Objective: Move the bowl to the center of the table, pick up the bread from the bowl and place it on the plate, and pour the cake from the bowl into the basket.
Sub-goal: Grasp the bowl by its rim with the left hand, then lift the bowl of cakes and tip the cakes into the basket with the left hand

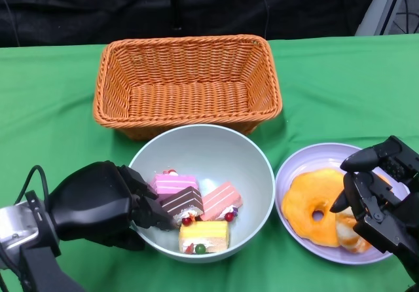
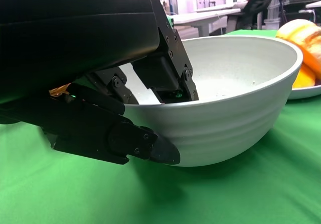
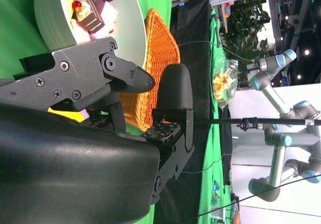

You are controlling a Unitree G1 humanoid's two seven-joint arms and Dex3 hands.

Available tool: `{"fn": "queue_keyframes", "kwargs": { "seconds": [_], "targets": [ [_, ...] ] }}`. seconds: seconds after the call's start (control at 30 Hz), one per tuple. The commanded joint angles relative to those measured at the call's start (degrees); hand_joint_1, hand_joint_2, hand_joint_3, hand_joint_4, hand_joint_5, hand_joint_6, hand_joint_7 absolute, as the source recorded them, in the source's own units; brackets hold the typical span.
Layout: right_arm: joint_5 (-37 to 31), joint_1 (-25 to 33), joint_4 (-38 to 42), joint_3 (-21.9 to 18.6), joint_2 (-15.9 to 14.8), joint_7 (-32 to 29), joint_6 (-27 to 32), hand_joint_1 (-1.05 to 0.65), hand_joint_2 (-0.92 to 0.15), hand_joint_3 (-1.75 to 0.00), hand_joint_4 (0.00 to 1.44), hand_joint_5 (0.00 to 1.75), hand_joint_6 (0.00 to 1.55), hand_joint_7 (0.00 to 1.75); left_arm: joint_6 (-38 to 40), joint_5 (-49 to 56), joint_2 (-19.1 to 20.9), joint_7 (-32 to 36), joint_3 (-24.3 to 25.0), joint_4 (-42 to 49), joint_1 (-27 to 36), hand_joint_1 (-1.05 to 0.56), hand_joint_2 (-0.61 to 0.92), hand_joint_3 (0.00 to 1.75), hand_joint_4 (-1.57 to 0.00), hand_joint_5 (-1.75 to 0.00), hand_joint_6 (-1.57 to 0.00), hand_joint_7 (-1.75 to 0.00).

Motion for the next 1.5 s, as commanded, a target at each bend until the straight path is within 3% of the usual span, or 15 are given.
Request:
{"fn": "queue_keyframes", "kwargs": {
  "seconds": [0.03, 0.3, 0.33, 0.4, 0.43, 0.5, 0.57, 0.63, 0.7, 0.9, 1.03, 1.17, 1.3, 1.5],
  "targets": [
    [0.4, 0.2, -0.3, -0.5, -0.3, -0.4, -0.6, -0.07, -0.78, -0.79, 0.54, 1.75, 0.48, 1.46, 1.6, -0.5, 1.5, 3.4, -2.8, 1.1, -0.5, -0.34, 0.9, 0.0, -1.01, -0.03, -0.97, -0.02],
    [0.3, 0.1, -0.1, -0.4, -0.2, -0.7, -0.7, -0.06, -0.8, -0.74, 0.53, 1.74, 0.49, 1.43, 1.3, -2.2, 0.1, 13.6, -7.6, 7.5, -2.3, -0.26, 0.81, 0.0, -1.25, -0.16, -1.19, -0.08],
    [0.3, 0.1, -0.1, -0.4, -0.2, -0.8, -0.7, -0.06, -0.82, -0.72, 0.53, 1.74, 0.49, 1.43, 0.8, -2.8, 0.0, 13.8, -8.1, 8.5, -2.7, -0.24, 0.83, 0.0, -1.11, -0.57, -1.23, -0.07],
    [0.1, 0.1, 0.1, -0.3, -0.4, -0.6, -0.9, -0.06, -0.83, -0.69, 0.53, 1.74, 0.5, 1.42, 0.2, -3.6, -0.2, 14.6, -9.0, 10.3, -3.4, -0.2, 0.87, 0.01, -0.92, -1.06, -1.27, -0.07],
    [0.1, 0.1, 0.2, -0.3, -0.5, -0.4, -1.1, -0.05, -0.84, -0.69, 0.53, 1.74, 0.5, 1.42, -0.2, -4.0, -0.3, 14.8, -9.4, 11.0, -3.7, -0.16, 0.9, 0.02, -0.86, -1.25, -1.29, -0.08],
    [0.0, 0.0, 0.5, -0.2, -0.6, -0.2, -1.3, -0.05, -0.85, -0.69, 0.53, 1.74, 0.5, 1.43, -1.4, -4.7, -0.3, 15.1, -10.2, 12.4, -4.4, -0.15, 0.92, 0.07, -0.8, -1.45, -1.29, -0.12],
    [0.0, 0.0, 0.4, -0.2, -0.7, -0.1, -1.1, -0.05, -0.84, -0.68, 0.54, 1.74, 0.5, 1.43, -2.8, -5.6, 0.0, 13.9, -10.9, 13.5, -5.1, -0.16, 0.92, 0.18, -0.73, -1.67, -0.94, -0.89],
    [-0.2, 0.0, 0.2, 0.0, -0.8, -0.3, -0.7, -0.05, -0.84, -0.7, 0.55, 1.75, 0.5, 1.45, -5.1, -7.4, 0.6, 10.7, -11.2, 14.5, -5.7, -0.2, 0.92, 0.21, -0.71, -1.73, -0.66, -1.46],
    [-0.4, -0.2, 0.2, 0.1, -0.9, -0.3, -0.5, -0.05, -0.83, -0.72, 0.56, 1.75, 0.49, 1.47, -7.5, -9.9, 1.0, 7.5, -11.1, 15.2, -5.9, -0.22, 0.92, 0.22, -0.71, -1.74, -0.59, -1.59],
    [-0.4, -0.8, 1.1, -0.1, -1.2, -0.1, 0.0, -0.05, -0.79, -0.8, 0.56, 1.75, 0.48, 1.48, -14.4, -21.3, 2.5, -5.4, -9.1, 14.1, -5.2, -0.26, 0.92, 0.24, -0.67, -1.72, -0.72, -1.18],
    [-0.4, -0.8, 1.2, 0.1, -1.3, -0.1, 0.9, -0.04, -0.79, -0.82, 0.55, 1.75, 0.48, 1.48, -17.3, -31.1, 3.0, -14.2, -7.7, 12.4, -3.9, -0.24, 0.92, 0.22, -0.66, -1.73, -0.74, -1.17],
    [-1.2, -1.0, 1.6, 0.4, -1.4, -0.1, 0.6, -0.05, -0.78, -0.83, 0.56, 1.75, 0.48, 1.48, -18.1, -45.3, 4.0, -25.1, -7.7, 8.5, -1.9, -0.25, 0.92, 0.34, -0.7, -1.64, -0.78, -1.08],
    [-1.2, -0.8, 1.2, 0.2, -1.4, -0.3, 1.4, -0.04, -0.78, -0.84, 0.56, 1.75, 0.48, 1.48, -13.0, -63.2, 6.4, -38.2, -9.5, -0.1, 0.9, -0.23, 0.92, 0.4, -0.69, -1.64, -0.78, -1.08],
    [-1.4, -0.8, 1.5, 0.3, -1.4, -0.1, 1.5, -0.03, -0.78, -0.85, 0.56, 1.75, 0.48, 1.49, 3.8, -90.3, 9.1, -57.6, -7.0, -17.7, 5.9, -0.18, 0.64, 0.91, -0.65, -1.66, -0.77, -1.11]
  ]
}}
